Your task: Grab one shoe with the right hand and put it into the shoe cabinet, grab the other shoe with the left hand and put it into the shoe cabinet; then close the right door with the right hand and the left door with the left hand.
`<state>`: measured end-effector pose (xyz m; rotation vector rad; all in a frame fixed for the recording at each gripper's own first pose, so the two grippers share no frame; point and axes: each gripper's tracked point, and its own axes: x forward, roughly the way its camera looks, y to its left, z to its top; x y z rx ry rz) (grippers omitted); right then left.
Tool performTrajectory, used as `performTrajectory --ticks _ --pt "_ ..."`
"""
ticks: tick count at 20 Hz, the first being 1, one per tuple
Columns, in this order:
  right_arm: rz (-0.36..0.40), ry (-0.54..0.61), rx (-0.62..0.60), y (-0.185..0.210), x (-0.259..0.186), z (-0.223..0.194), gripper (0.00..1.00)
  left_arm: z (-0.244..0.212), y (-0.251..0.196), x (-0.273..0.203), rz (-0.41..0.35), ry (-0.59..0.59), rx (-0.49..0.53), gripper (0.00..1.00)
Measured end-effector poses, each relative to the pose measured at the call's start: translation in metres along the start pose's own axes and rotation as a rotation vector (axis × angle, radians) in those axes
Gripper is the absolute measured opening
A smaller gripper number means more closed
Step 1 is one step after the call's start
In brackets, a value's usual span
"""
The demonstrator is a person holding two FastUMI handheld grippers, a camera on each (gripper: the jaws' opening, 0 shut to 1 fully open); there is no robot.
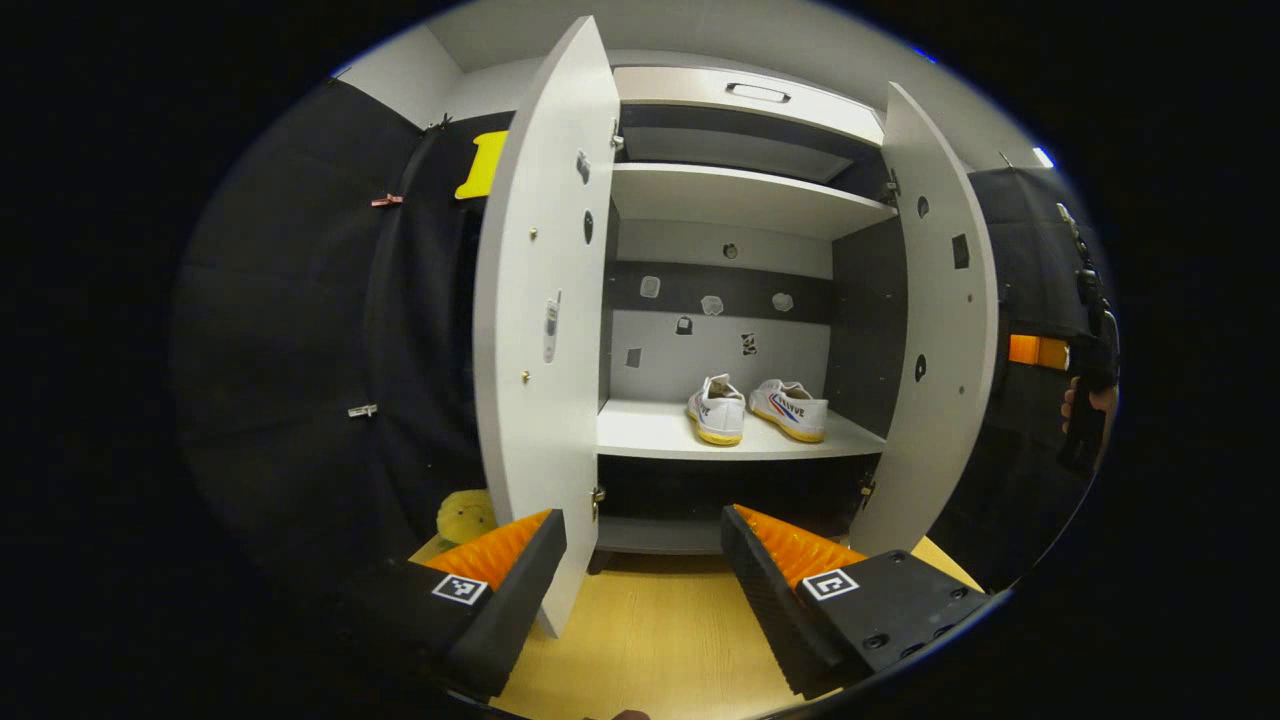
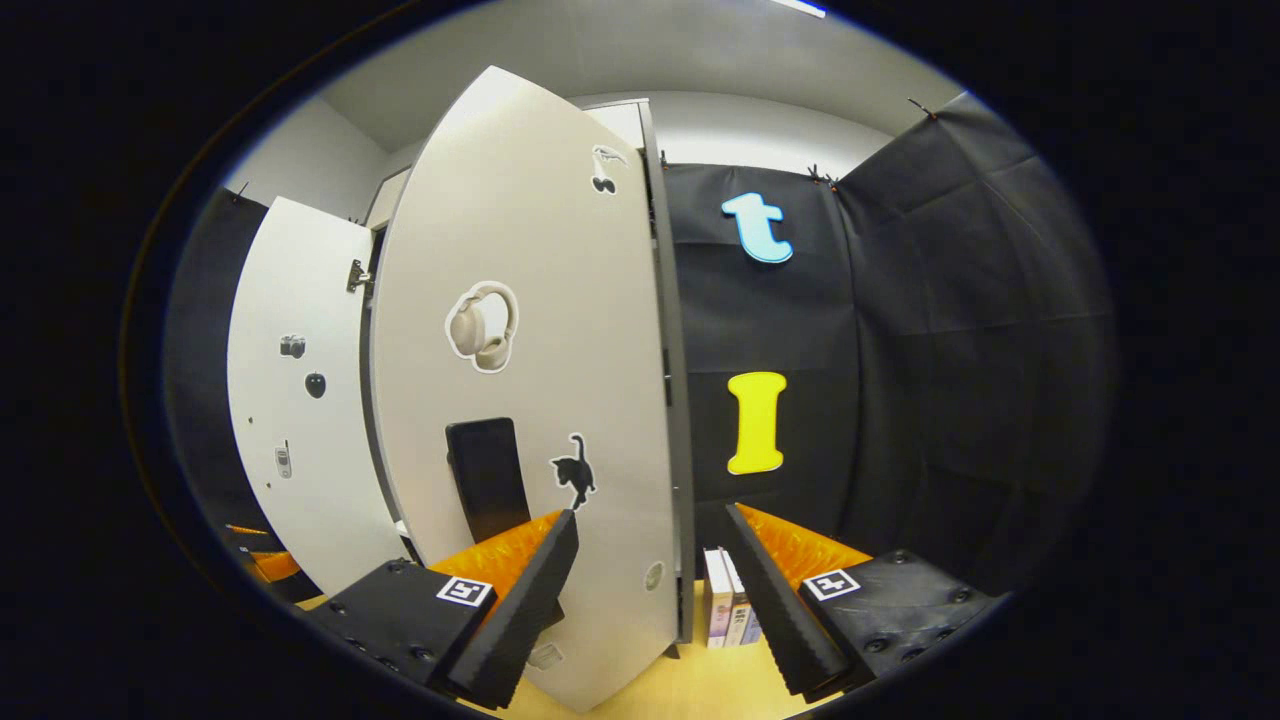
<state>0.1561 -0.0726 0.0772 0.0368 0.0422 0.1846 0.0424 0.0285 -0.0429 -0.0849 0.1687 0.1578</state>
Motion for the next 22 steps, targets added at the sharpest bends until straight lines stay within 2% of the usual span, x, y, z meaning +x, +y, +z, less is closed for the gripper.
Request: performTrajectory --ticks 4,7,10,15,18,22 --pt "0.114 -0.001 0.041 0.066 0.016 -0.003 0.97 -0.005 0.032 -0.009 0.042 0.005 -0.025 0.98" --pt "0.134 -0.016 0.006 0.090 0.014 -0.004 0.97 -0.006 0.061 -0.012 0.084 0.006 -0.047 0.99" --pt "0.123 0.003 -0.024 0.100 0.006 -0.016 0.97 -0.004 0.099 -0.015 0.138 -0.003 -0.050 0.99" --pt "0.070 0.067 0.009 0.103 -0.005 -0.044 0.97 0.013 0.170 -0.019 0.212 -0.040 -0.066 0.98" --pt "0.038 0.088 0.033 0.105 -0.012 -0.054 0.97 0.033 0.201 -0.007 0.208 -0.074 -0.065 0.95" --pt "0.001 0.107 0.036 0.107 -0.020 -0.065 0.97 0.062 0.222 0.015 0.140 -0.098 -0.047 0.95"
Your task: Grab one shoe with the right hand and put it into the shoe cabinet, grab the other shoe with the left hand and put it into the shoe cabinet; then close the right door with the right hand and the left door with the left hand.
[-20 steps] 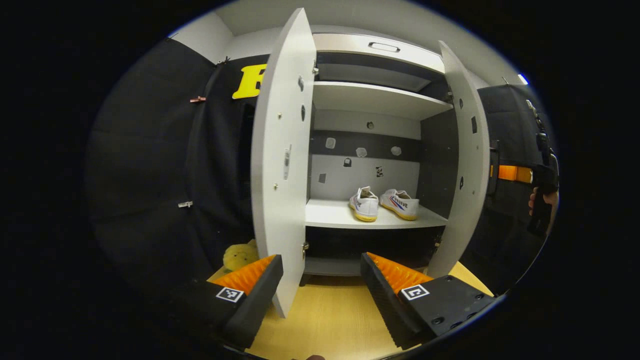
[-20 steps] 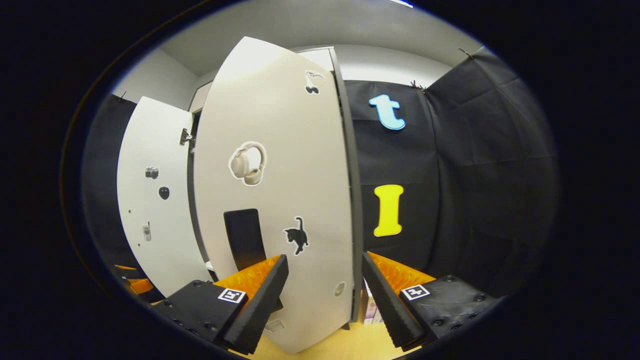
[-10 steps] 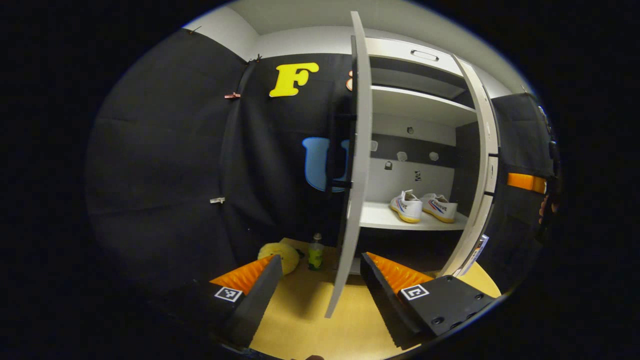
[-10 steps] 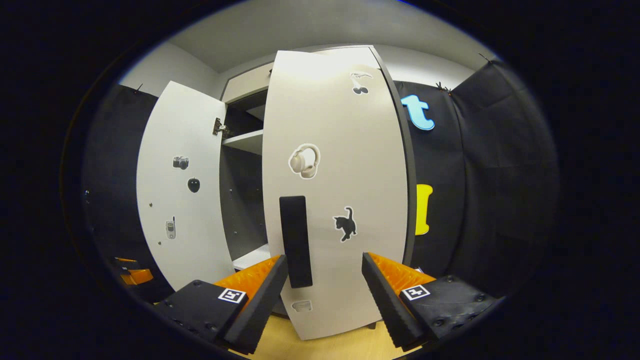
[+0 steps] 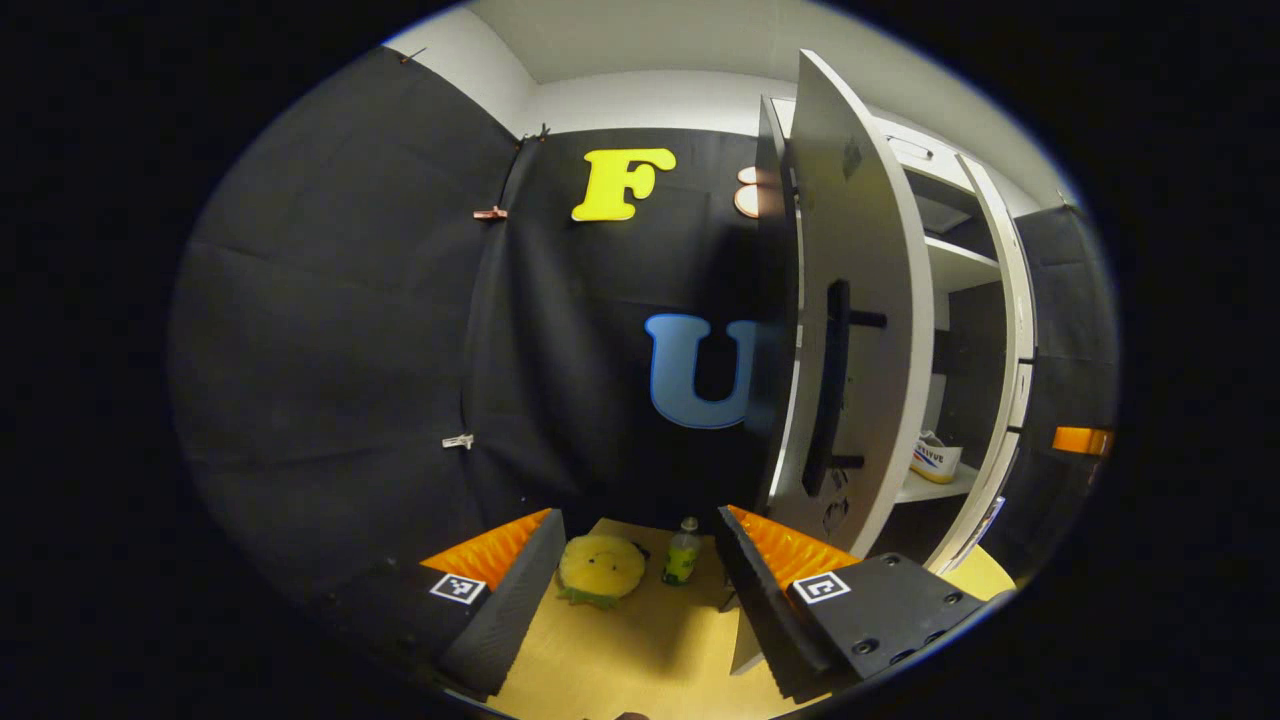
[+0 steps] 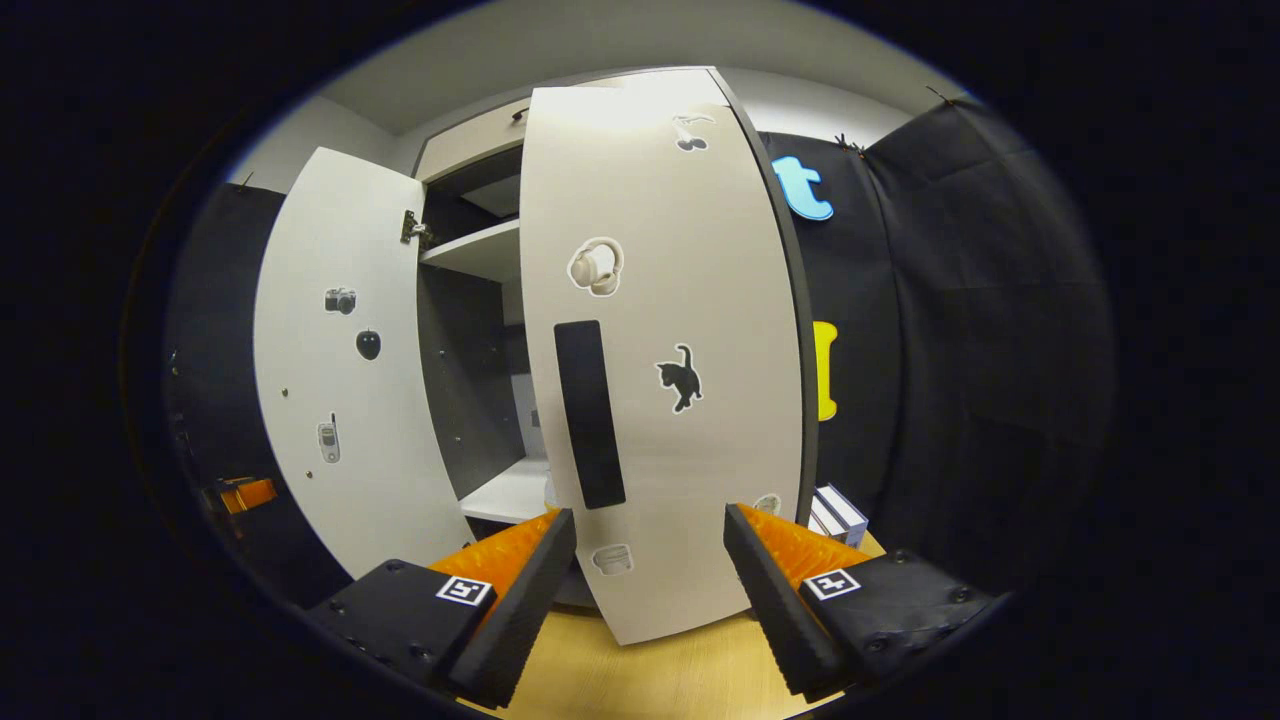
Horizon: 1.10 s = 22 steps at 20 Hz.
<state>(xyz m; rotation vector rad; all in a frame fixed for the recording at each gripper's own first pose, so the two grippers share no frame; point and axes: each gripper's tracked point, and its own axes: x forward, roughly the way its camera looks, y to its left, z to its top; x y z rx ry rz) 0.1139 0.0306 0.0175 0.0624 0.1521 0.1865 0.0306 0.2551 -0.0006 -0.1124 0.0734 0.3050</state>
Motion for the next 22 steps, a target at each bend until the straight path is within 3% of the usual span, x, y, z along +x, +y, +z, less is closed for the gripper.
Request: performTrajectory --ticks 6,14,22 --pt "-0.042 0.036 0.005 -0.001 -0.020 -0.021 0.97 0.041 -0.010 0.041 -0.142 -0.027 -0.022 0.95" --pt "-0.143 0.058 0.091 -0.033 -0.046 -0.039 0.98 0.068 -0.050 0.075 -0.253 -0.035 0.078 0.95" --pt "-0.188 0.067 0.092 -0.061 -0.052 -0.047 0.98 0.064 -0.063 0.074 -0.231 -0.017 0.106 0.91"
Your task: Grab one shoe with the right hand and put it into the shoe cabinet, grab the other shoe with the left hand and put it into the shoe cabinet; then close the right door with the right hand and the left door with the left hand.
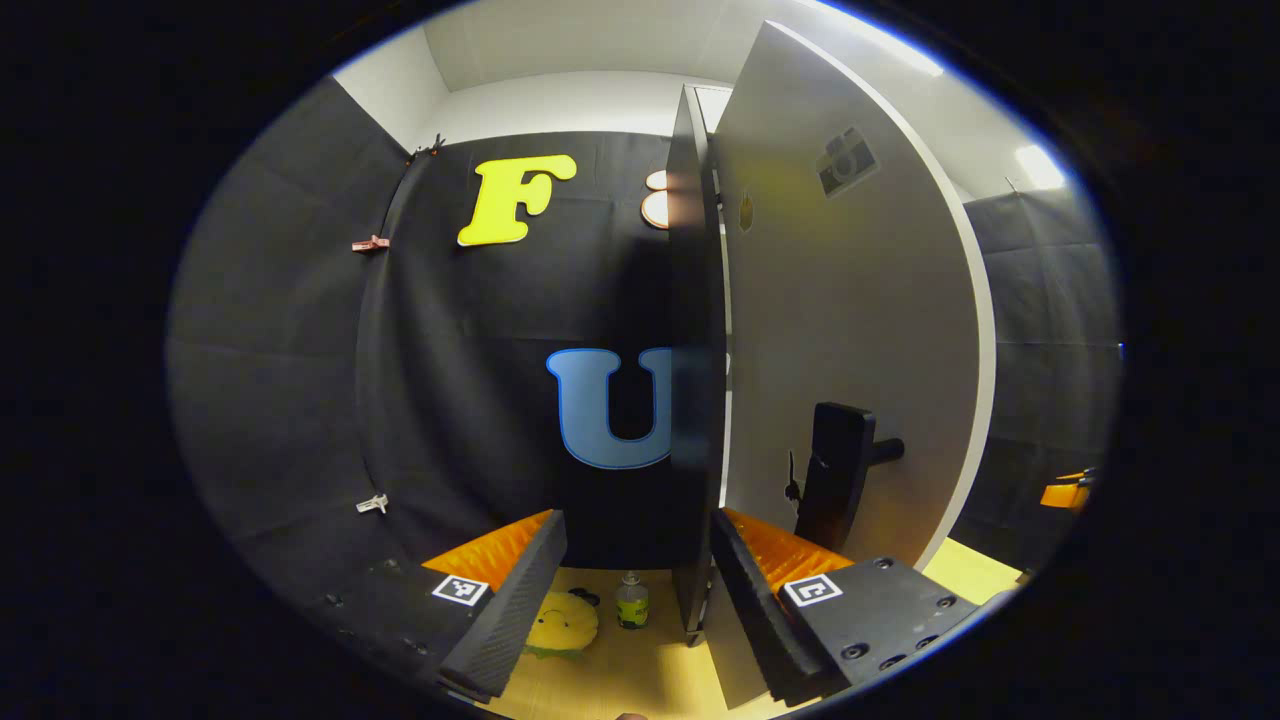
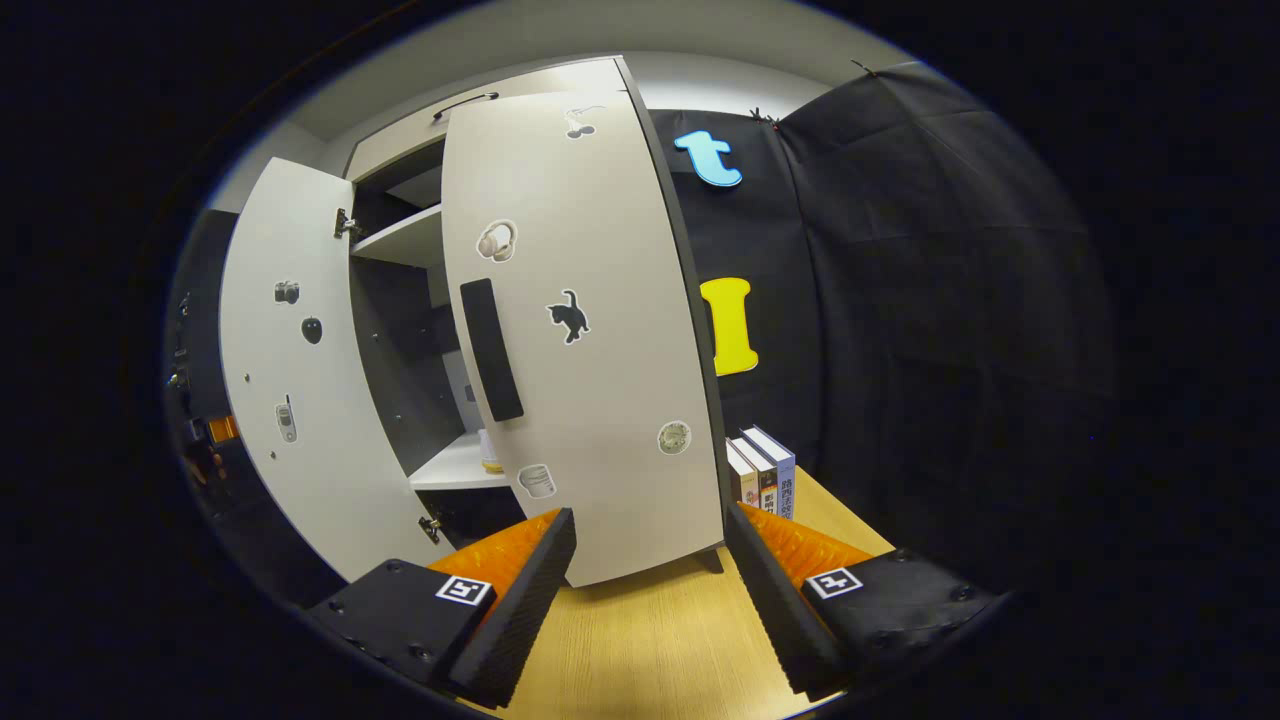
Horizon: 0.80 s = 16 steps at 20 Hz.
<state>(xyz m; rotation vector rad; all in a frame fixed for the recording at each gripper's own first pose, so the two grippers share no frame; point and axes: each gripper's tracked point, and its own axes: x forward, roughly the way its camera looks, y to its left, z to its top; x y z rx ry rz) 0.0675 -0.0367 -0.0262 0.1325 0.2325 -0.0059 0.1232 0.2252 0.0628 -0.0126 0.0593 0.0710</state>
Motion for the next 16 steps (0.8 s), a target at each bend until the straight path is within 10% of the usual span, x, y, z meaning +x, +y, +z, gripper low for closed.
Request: performTrajectory --ticks 16 --pt "0.049 0.019 0.002 -0.082 0.013 0.007 0.98 0.000 -0.207 0.011 -0.105 0.025 -0.074 0.94"
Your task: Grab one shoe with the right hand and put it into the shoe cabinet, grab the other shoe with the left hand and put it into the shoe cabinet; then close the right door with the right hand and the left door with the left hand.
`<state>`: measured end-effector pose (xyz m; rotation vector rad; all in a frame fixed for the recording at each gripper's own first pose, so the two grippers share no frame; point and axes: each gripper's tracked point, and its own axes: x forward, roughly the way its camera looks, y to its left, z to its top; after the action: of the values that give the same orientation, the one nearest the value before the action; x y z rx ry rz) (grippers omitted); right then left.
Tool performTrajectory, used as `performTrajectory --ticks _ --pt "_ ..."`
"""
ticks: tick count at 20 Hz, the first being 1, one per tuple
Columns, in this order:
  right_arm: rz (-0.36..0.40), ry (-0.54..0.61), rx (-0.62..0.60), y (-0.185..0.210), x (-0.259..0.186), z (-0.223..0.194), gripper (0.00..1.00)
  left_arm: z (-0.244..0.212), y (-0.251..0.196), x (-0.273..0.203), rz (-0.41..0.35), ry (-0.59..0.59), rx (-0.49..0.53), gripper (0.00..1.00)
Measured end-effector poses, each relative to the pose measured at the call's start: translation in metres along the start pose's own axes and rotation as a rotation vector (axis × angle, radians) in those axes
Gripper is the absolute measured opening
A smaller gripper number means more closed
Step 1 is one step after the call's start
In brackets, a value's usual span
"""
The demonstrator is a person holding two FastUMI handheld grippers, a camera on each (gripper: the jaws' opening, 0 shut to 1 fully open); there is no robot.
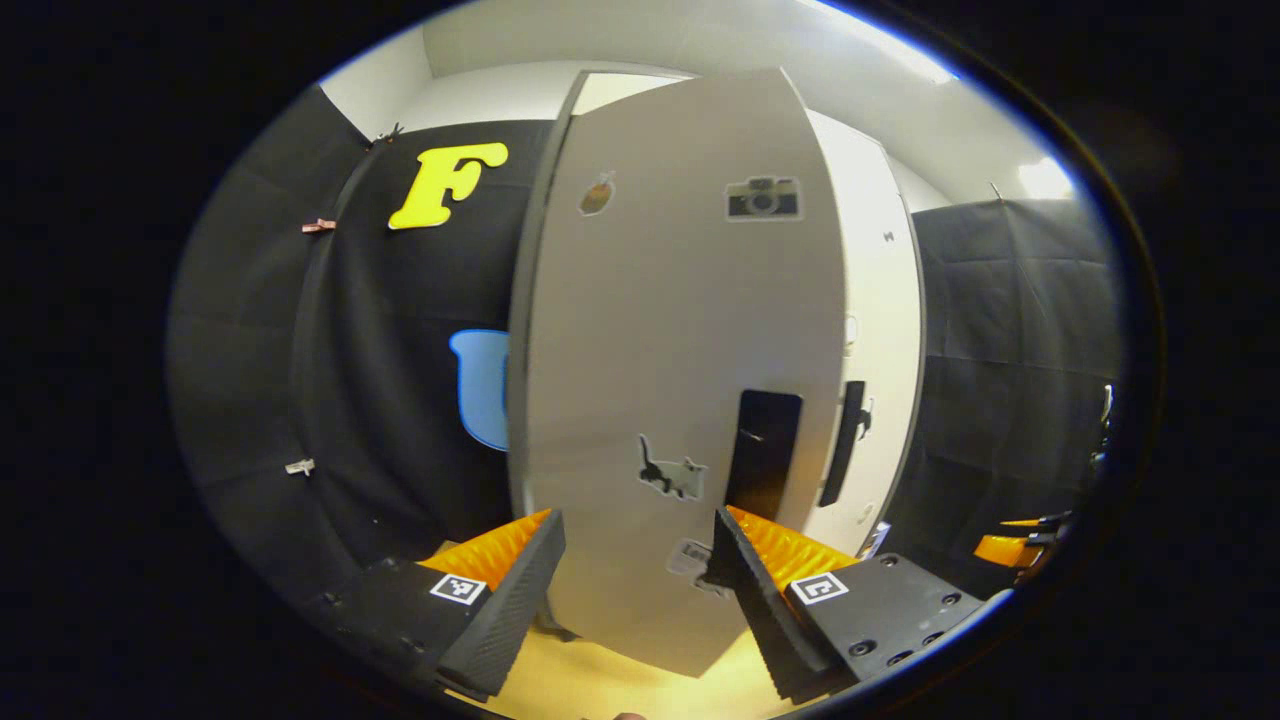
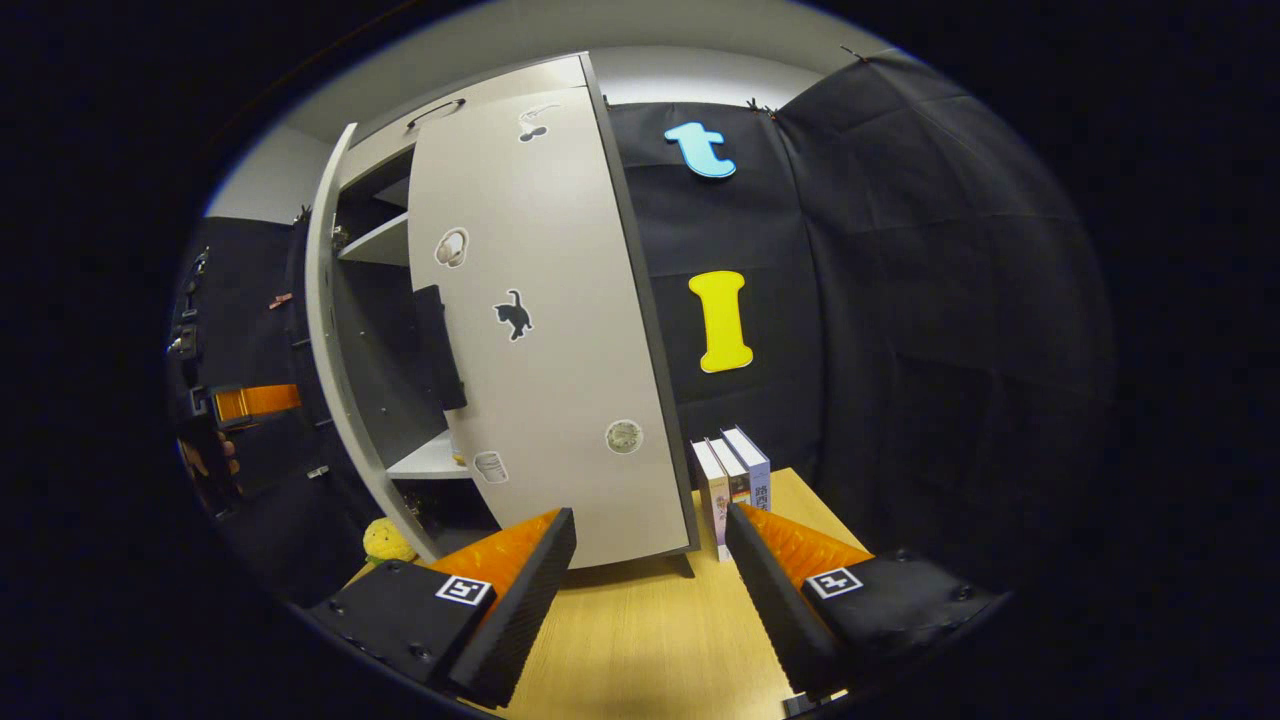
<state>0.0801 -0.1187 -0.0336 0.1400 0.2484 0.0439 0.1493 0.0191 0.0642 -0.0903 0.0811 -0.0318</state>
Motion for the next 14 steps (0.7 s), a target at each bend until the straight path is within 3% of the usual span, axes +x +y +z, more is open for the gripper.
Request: performTrajectory --ticks 8,14 --pt "0.029 0.015 -0.020 -0.063 0.004 -0.004 0.98 -0.022 -0.066 -0.007 0.094 0.003 0.018 0.95" --pt "0.141 0.040 -0.018 -0.053 0.018 -0.011 0.98 -0.024 -0.066 -0.045 0.211 -0.013 -0.020 0.95"
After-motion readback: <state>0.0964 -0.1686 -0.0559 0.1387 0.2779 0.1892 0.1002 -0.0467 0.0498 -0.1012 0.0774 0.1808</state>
